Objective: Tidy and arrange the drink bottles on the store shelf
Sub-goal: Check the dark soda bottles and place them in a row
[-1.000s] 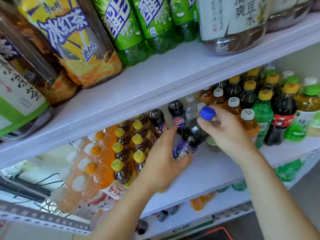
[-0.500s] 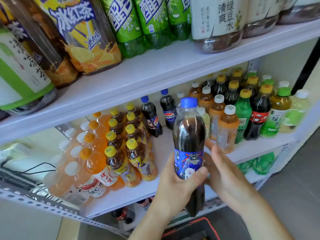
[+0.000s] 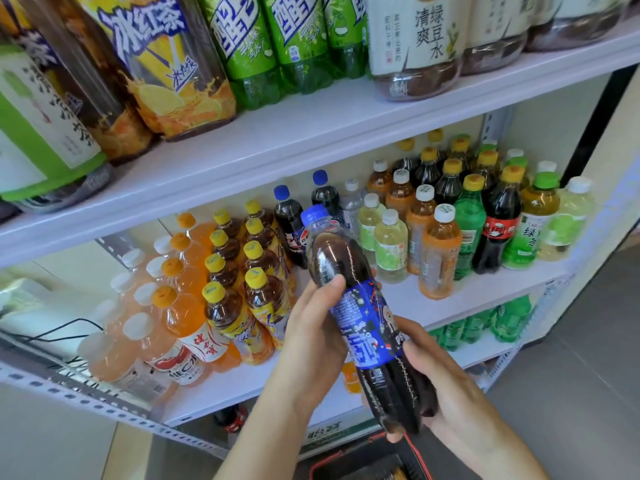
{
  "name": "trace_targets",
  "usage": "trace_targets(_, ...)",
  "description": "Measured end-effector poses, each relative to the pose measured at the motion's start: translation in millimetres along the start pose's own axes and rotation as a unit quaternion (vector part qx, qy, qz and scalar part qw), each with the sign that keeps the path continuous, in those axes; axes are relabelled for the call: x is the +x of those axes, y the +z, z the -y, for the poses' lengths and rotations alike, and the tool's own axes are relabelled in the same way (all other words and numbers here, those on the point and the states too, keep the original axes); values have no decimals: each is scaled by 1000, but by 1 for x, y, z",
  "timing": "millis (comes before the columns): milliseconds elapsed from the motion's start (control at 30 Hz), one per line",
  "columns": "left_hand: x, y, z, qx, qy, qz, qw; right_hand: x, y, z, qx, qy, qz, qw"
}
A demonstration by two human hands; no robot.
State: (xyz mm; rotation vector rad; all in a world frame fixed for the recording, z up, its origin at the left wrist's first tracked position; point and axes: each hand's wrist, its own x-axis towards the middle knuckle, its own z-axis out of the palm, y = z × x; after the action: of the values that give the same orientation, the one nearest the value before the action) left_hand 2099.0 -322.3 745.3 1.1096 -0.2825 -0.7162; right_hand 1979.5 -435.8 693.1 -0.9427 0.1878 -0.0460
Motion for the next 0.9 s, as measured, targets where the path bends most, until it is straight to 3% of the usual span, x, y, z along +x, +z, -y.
trace_targets(100,0,1,-3,-51,6,24,998,-2,1,0,30,35,29,999)
trace_targets(200,-1,6,-3,-38,46,-39,997,-3,1,-4,63,46,57,995)
trace_targets(333,2,9,-8,7,106,-95,990,-3,-8,-8,79,-4,7,997)
trace_targets(400,2,6,-13,-12,99,-82,992,-5,-8,-5,86,1,17,996)
trace_targets(500,1,-6,-23,-82,77,-33,993,-6,-5,1,137,82,67,985)
trace_targets(600,-1,-12,-32,-73,95,15,993,-5,-5,3,192,127,109,967)
trace_targets(767,-4,-11,-31,-31,126,-26,991,-4,-9,2,190,133,70,970)
trace_targets(900,-2,-14,-34,8,142,-62,988,-4,-5,0,175,77,-7,981)
